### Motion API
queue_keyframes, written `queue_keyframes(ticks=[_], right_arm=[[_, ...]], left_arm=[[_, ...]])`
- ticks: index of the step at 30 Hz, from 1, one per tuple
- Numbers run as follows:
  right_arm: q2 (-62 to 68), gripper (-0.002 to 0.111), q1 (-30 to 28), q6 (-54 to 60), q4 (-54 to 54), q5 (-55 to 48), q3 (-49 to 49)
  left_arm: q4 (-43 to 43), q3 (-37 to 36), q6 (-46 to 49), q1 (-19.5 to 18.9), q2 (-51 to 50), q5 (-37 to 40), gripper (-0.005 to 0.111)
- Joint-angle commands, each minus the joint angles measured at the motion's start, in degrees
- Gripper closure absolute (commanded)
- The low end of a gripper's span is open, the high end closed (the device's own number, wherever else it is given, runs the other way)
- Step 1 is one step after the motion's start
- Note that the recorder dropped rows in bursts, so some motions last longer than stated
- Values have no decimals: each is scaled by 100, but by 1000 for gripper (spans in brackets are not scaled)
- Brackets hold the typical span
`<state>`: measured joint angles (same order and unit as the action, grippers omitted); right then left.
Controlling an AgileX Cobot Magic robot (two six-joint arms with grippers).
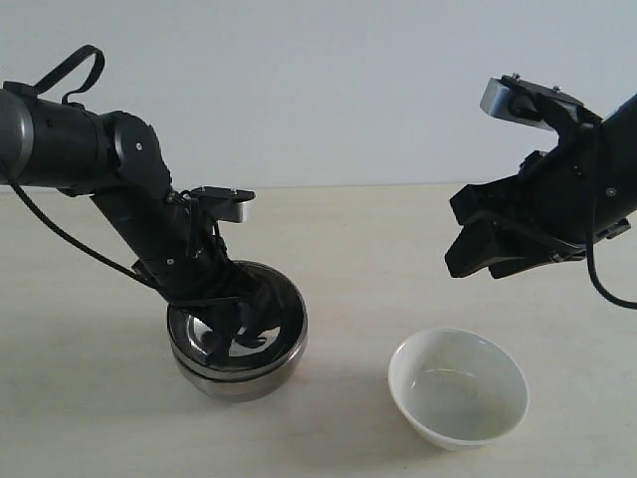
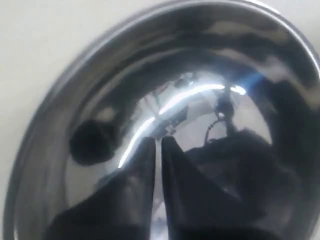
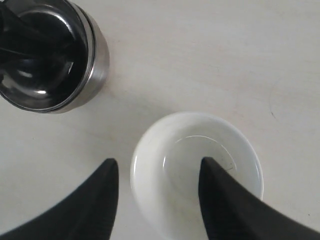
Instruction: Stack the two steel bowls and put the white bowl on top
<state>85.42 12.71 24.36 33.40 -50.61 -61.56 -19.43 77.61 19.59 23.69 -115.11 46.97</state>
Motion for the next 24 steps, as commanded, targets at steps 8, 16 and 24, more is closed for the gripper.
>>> queue_keyframes(ticks=[8, 16, 24], right_arm=[[-20, 64, -2, 27, 43, 26, 35], [-20, 64, -2, 27, 43, 26, 35], [-20, 64, -2, 27, 43, 26, 35]], left_arm=[[-62, 28, 16, 30, -286, -186, 103], [-115, 28, 16, 30, -350, -241, 103], [-130, 28, 6, 30, -350, -218, 103]])
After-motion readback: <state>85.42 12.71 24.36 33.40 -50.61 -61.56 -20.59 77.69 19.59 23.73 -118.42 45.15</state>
